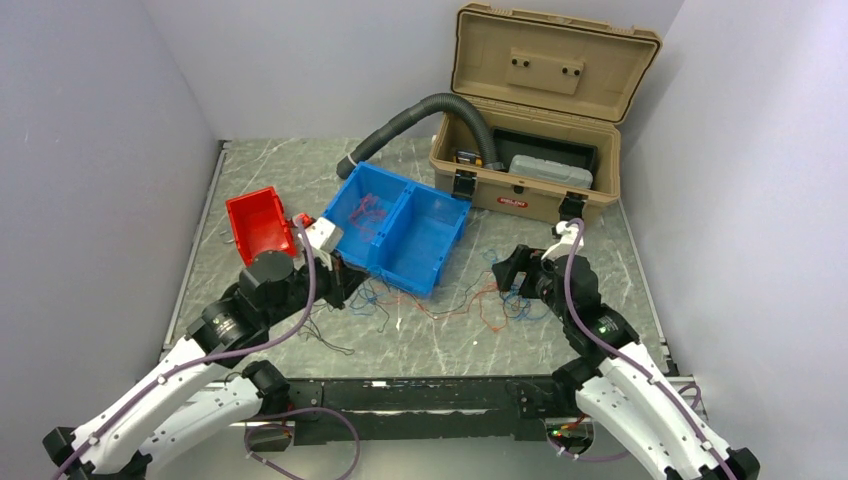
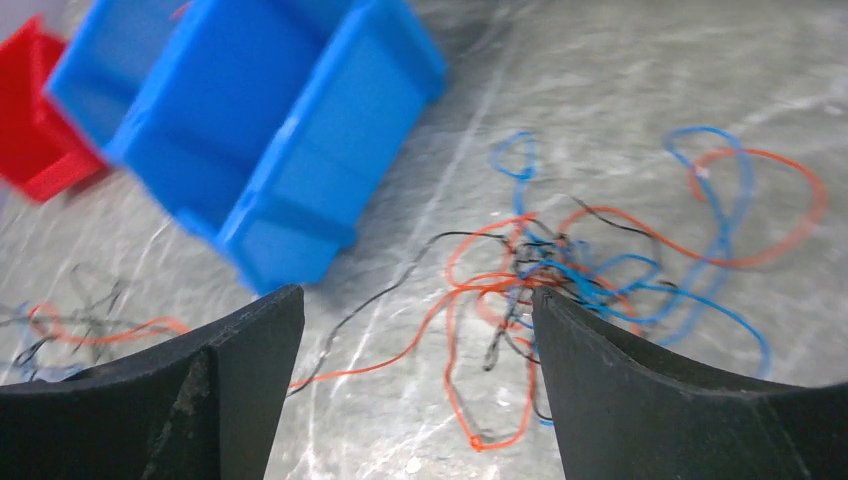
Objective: Untangle the cables
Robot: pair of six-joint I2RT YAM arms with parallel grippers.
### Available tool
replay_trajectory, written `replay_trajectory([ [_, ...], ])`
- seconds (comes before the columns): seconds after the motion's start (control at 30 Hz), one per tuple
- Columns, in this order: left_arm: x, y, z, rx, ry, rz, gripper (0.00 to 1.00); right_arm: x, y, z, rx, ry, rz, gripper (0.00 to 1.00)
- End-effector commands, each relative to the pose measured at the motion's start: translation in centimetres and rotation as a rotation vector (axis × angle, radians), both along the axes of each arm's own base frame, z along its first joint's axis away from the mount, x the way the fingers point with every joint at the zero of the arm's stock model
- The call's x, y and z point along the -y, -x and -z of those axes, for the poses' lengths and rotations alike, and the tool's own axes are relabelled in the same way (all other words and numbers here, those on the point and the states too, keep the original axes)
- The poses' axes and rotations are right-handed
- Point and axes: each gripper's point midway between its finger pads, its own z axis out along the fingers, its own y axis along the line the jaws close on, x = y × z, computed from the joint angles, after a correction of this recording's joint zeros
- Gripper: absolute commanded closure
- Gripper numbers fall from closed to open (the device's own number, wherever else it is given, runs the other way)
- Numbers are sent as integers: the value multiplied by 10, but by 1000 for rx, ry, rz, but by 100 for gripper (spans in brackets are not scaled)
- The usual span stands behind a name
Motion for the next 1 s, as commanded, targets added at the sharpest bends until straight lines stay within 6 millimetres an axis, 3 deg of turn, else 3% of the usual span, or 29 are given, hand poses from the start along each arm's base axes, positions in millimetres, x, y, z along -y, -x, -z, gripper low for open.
replay_trajectory([
  [0.0,23,13,-28,74,77,156,100,-48,8,-29,137,-70,-308,13],
  [0.17,23,15,-32,77,76,170,100,-68,16,-35,184,-109,-436,12],
  [0.33,22,16,-36,82,75,169,100,-95,37,-42,228,-164,-642,11],
  [0.53,26,21,-47,94,94,205,100,-119,53,-42,268,-165,-771,11],
  [0.8,23,25,-58,112,112,210,100,-154,53,-24,227,-39,-823,16],
  [0.97,26,29,-60,117,131,233,100,-183,55,-41,307,-72,-908,17],
])
